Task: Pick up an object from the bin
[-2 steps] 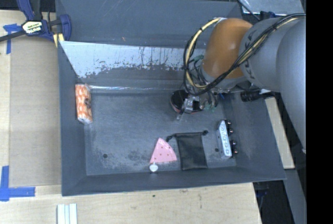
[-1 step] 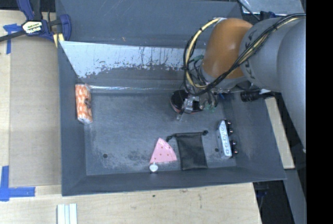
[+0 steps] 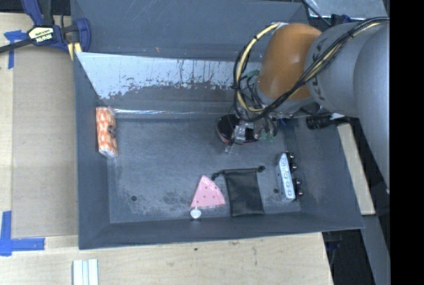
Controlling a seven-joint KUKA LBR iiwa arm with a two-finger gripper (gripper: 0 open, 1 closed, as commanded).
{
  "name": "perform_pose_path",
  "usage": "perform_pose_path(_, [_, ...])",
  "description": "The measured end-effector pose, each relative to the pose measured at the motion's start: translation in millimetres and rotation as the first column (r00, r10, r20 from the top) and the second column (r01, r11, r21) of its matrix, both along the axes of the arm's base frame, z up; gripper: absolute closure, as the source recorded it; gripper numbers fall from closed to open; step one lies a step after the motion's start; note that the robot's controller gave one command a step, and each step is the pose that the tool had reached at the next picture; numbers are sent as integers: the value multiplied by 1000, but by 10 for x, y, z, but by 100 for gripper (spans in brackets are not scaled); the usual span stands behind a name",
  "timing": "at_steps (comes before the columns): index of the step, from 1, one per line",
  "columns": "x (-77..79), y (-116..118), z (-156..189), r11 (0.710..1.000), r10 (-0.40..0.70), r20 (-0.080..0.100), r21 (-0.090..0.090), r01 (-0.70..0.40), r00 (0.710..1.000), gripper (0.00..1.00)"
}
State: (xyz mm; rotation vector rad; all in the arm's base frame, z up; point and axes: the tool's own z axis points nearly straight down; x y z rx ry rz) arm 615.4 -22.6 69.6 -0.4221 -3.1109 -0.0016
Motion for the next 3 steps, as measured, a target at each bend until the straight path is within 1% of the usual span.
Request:
perform_pose_path(1, [0, 0, 0, 1000, 0, 0, 0, 0, 1000, 100])
perform_pose_path(2, [-95, 25, 659, 991, 131, 0, 0, -131, 991, 100])
perform_pose_path(3, [26, 152, 0, 998, 69, 1, 0, -69, 998, 100])
